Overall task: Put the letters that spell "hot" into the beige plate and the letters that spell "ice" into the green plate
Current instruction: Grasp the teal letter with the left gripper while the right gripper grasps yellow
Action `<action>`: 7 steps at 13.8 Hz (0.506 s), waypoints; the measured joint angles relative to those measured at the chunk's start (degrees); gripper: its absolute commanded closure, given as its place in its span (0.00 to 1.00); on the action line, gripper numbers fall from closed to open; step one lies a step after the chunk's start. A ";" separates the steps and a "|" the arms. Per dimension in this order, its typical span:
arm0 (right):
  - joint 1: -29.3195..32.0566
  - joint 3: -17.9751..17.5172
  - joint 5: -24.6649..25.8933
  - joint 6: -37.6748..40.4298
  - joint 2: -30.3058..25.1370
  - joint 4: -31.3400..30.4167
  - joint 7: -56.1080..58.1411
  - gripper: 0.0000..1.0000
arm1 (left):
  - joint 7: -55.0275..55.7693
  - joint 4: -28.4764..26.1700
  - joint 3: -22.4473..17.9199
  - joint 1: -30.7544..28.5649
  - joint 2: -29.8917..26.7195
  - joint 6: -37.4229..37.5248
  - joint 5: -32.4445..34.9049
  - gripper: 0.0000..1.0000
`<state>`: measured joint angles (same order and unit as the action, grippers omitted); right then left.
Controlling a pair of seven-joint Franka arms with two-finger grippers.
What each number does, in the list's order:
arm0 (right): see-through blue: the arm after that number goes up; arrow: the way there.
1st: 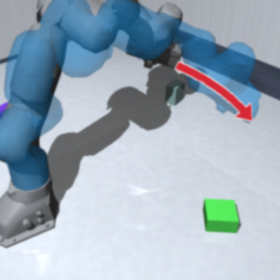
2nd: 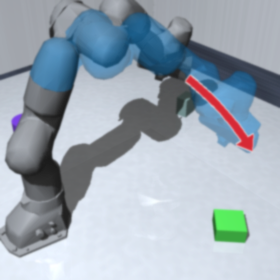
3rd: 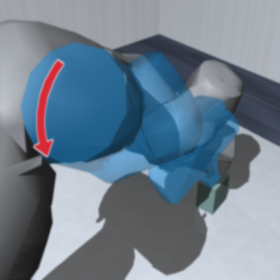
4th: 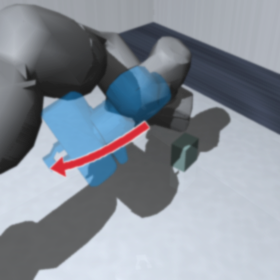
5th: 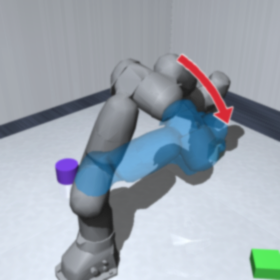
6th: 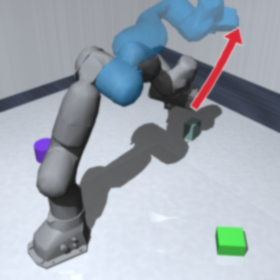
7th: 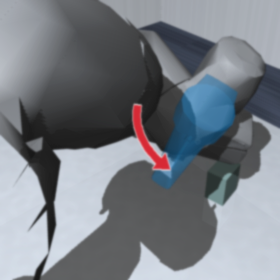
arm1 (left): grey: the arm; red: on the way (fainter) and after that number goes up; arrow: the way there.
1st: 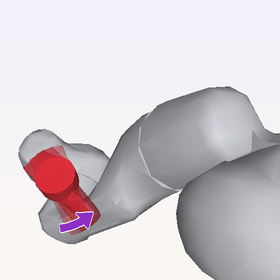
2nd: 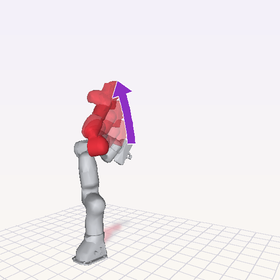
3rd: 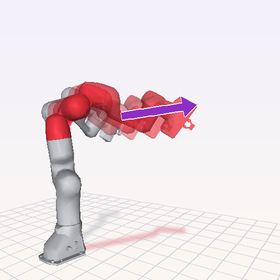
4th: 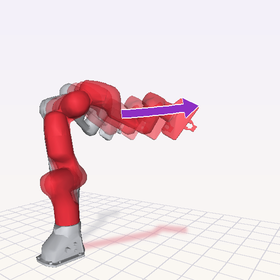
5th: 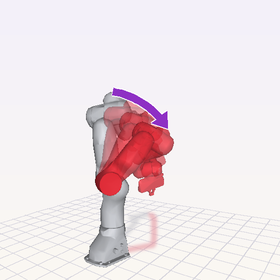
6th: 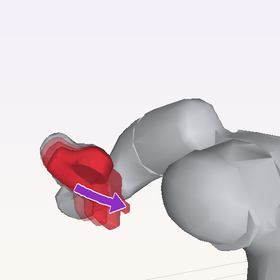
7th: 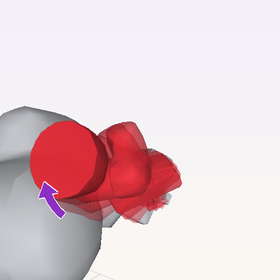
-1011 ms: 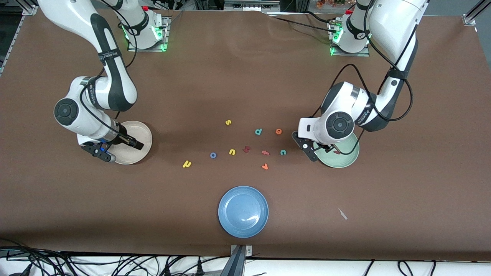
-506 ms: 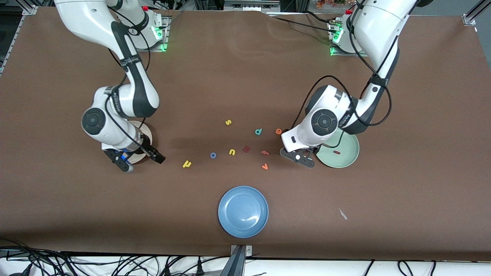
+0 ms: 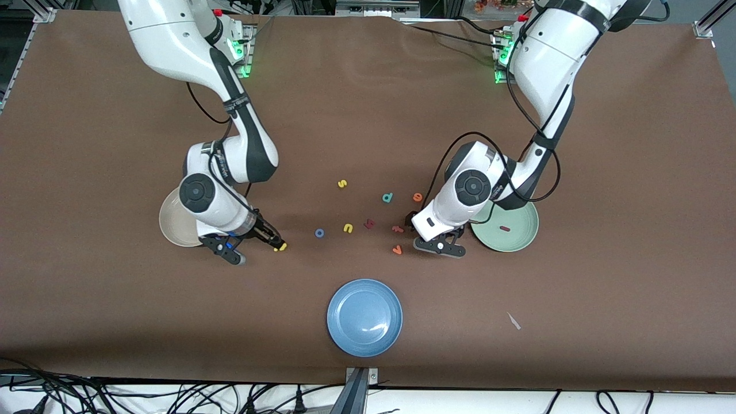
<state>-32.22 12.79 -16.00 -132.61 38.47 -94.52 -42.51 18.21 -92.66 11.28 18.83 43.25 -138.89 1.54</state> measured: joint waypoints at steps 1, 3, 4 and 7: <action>-0.22 0.00 0.02 0.02 0.59 0.53 0.00 0.00 | 0.04 0.06 0.00 0.03 0.13 -0.30 0.00 0.35; -0.25 0.02 0.02 0.03 2.04 1.82 0.00 0.00 | 0.07 0.08 0.00 0.26 0.16 -0.32 0.00 0.36; -0.25 0.03 0.02 0.04 3.04 2.82 0.00 0.00 | 0.22 0.07 -0.01 0.49 0.21 -0.28 0.00 0.36; -0.25 0.04 0.02 0.04 5.87 5.29 0.00 0.01 | 2.07 -0.04 -0.08 1.33 0.64 -0.20 0.00 0.36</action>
<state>-32.47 12.83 -15.98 -132.57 44.34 -89.23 -42.51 20.29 -92.70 11.20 20.17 43.90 -139.09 1.54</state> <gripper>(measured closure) 0.000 0.357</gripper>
